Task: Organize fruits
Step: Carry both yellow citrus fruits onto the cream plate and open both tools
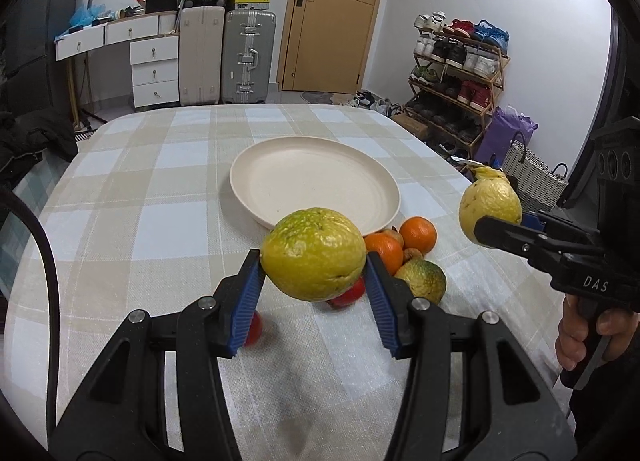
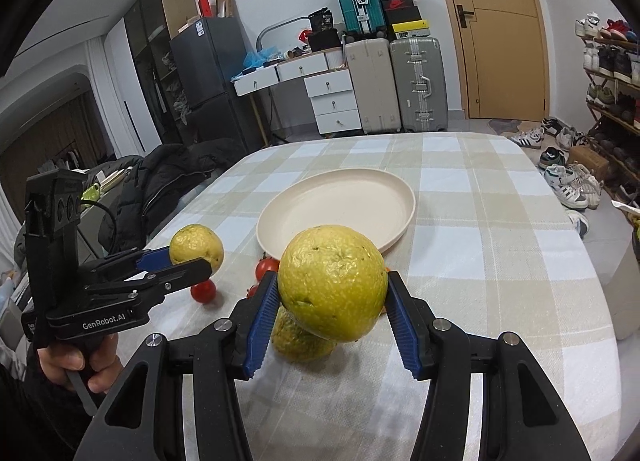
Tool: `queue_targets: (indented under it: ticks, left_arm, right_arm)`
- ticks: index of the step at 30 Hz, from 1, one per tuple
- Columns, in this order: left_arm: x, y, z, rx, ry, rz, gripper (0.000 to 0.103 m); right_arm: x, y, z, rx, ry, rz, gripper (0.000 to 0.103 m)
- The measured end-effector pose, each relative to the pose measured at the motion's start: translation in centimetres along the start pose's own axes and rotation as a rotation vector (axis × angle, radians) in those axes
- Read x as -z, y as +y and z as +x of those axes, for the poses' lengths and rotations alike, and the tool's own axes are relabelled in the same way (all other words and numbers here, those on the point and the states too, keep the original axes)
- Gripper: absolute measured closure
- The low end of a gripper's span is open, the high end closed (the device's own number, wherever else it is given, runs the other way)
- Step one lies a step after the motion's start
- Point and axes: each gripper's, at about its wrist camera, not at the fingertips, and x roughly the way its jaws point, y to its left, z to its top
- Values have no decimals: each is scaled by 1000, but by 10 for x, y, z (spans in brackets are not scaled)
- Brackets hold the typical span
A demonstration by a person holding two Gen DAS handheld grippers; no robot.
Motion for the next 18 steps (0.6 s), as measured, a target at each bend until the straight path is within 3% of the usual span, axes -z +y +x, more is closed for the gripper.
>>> queue_targets:
  ticks: [18]
  left_arm:
    - [-30,-1,22,-31,-33,14,55]
  right_arm:
    - [-30,-7,17,-4,-6,5,49]
